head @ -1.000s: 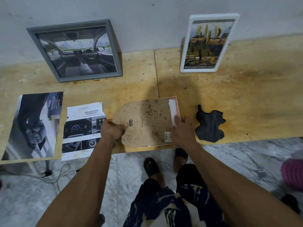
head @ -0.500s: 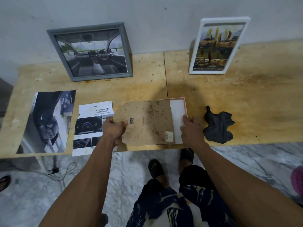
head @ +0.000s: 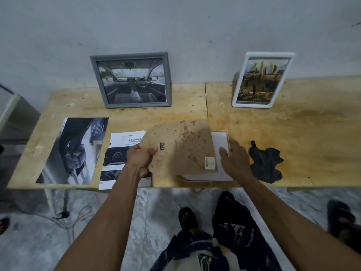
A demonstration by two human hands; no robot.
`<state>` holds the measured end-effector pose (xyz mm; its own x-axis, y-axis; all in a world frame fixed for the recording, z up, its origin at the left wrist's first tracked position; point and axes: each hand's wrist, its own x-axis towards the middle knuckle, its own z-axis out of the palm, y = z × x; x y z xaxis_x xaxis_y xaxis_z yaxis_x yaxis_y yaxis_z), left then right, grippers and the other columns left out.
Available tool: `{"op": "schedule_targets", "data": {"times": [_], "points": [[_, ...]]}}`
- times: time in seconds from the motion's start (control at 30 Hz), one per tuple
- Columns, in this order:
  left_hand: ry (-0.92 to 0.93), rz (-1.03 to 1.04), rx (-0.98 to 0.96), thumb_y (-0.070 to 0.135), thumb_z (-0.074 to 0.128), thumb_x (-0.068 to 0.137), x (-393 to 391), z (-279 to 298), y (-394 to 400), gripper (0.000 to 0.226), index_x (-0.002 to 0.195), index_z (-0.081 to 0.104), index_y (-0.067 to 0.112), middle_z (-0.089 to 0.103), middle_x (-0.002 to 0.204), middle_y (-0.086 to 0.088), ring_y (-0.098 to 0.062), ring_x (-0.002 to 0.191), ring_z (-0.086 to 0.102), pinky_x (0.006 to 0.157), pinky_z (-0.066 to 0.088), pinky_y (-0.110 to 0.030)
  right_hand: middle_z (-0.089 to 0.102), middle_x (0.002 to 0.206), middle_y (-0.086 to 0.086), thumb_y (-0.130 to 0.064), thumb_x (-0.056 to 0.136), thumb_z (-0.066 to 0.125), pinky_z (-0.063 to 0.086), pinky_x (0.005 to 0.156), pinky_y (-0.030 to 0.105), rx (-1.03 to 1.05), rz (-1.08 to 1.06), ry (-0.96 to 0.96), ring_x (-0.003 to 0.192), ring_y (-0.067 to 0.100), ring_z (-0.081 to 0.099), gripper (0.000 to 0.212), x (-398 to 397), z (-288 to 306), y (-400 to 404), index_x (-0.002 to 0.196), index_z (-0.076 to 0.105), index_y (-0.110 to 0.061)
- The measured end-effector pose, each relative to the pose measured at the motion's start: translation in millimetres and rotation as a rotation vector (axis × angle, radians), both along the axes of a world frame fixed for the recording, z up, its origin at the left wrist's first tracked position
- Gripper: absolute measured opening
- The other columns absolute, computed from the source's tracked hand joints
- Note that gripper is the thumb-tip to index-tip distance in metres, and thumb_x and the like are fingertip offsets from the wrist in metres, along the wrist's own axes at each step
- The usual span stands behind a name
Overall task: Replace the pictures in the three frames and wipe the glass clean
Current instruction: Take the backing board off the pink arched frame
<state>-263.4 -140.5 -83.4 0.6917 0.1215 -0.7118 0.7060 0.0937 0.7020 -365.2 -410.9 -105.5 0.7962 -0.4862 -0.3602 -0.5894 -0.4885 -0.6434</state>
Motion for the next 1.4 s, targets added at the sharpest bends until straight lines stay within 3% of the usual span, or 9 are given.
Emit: {"op": "schedule_targets", "data": {"times": [0.07, 0.17, 0.33, 0.47, 0.6, 0.8, 0.93, 1.1, 1.4], "points": [[-0.021, -0.015, 0.016, -0.009, 0.074, 0.081, 0, 1, -18, 0.026, 0.104, 0.065, -0.001, 0.073, 0.1, -0.019, -0.033, 0.086, 0.072, 0.071, 0.062, -0.046, 0.056, 0.119, 0.002, -0.042, 0.1, 0.048, 0.048, 0.082, 0.035, 0.197, -0.085, -0.008, 0.103, 0.024, 0.057, 0.05, 5, 12, 8, 0.144, 0.041, -0.022], [-0.055, -0.041, 0.078, 0.007, 0.089, 0.064, 4, 0, -42, 0.056, 0.113, 0.061, 0.004, 0.072, 0.106, -0.016, -0.034, 0.096, 0.071, 0.083, 0.06, -0.052, 0.058, 0.119, 0.0, -0.035, 0.096, 0.054, 0.055, 0.085, 0.047, 0.347, -0.172, -0.022, 0.096, 0.022, 0.061, 0.048, 9, 21, 9, 0.141, 0.044, -0.023], [-0.088, -0.136, 0.19, 0.011, 0.084, 0.075, 20, -1, -68, 0.06, 0.123, 0.049, 0.011, 0.058, 0.114, -0.009, -0.027, 0.103, 0.058, 0.086, 0.055, -0.041, 0.049, 0.127, 0.01, -0.036, 0.076, 0.062, 0.059, 0.064, 0.033, 0.22, -0.202, -0.003, 0.097, 0.028, 0.059, 0.067, 29, 27, -9, 0.139, 0.047, -0.021], [-0.128, -0.283, 0.305, 0.009, 0.088, 0.067, 43, 0, -81, 0.074, 0.13, 0.049, 0.015, 0.058, 0.12, -0.008, -0.028, 0.106, 0.057, 0.09, 0.057, -0.042, 0.04, 0.127, 0.01, -0.022, 0.081, 0.064, 0.043, 0.054, 0.018, 0.136, -0.188, 0.015, 0.092, 0.024, 0.05, 0.053, 61, 26, -28, 0.132, 0.052, -0.013], [-0.139, -0.359, 0.44, 0.013, 0.092, 0.065, 74, -3, -97, 0.084, 0.137, 0.05, 0.012, 0.06, 0.121, -0.004, -0.026, 0.105, 0.06, 0.085, 0.057, -0.032, 0.045, 0.128, 0.012, -0.014, 0.08, 0.064, 0.05, 0.07, 0.028, 0.123, -0.199, 0.032, 0.097, 0.019, 0.05, 0.05, 99, 24, -37, 0.128, 0.052, -0.005], [-0.093, -0.299, 0.571, 0.016, 0.095, 0.062, 118, -19, -127, 0.079, 0.13, 0.054, 0.009, 0.063, 0.121, -0.007, -0.029, 0.103, 0.064, 0.084, 0.061, -0.043, 0.055, 0.087, 0.003, -0.007, 0.082, 0.069, 0.058, 0.077, 0.04, 0.084, -0.091, 0.033, 0.089, 0.025, 0.061, 0.014, 148, 11, -53, 0.089, 0.057, -0.007], [-0.056, -0.356, 0.614, 0.019, 0.091, 0.069, 140, -36, -140, 0.066, 0.127, 0.06, 0.008, 0.066, 0.121, -0.008, -0.03, 0.108, 0.064, 0.091, 0.059, -0.043, 0.052, 0.085, 0.001, -0.01, 0.087, 0.065, 0.051, 0.078, 0.031, 0.02, -0.027, 0.042, 0.09, 0.022, 0.058, 0.011, 166, -2, -64, 0.094, 0.059, -0.004], [-0.037, -0.432, 0.703, 0.036, 0.092, 0.054, 152, -56, -146, 0.079, 0.124, 0.061, 0.014, 0.064, 0.12, -0.005, -0.029, 0.111, 0.063, 0.093, 0.058, -0.045, 0.053, 0.125, 0.018, -0.021, 0.086, 0.069, 0.042, 0.103, 0.042, -0.035, 0.047, 0.111, 0.119, 0.034, 0.05, 0.038, 173, -21, -73, 0.116, 0.056, -0.001], [-0.094, -0.54, 0.918, 0.037, 0.08, 0.08, 151, -67, -155, 0.069, 0.135, 0.048, 0.011, 0.049, 0.132, -0.015, -0.033, 0.125, 0.041, 0.108, 0.039, -0.043, 0.034, 0.136, 0.013, -0.014, 0.087, 0.067, 0.039, 0.099, 0.039, -0.101, 0.108, 0.169, 0.121, 0.031, 0.033, 0.046, 174, -44, -71, 0.127, 0.046, -0.008]]}}
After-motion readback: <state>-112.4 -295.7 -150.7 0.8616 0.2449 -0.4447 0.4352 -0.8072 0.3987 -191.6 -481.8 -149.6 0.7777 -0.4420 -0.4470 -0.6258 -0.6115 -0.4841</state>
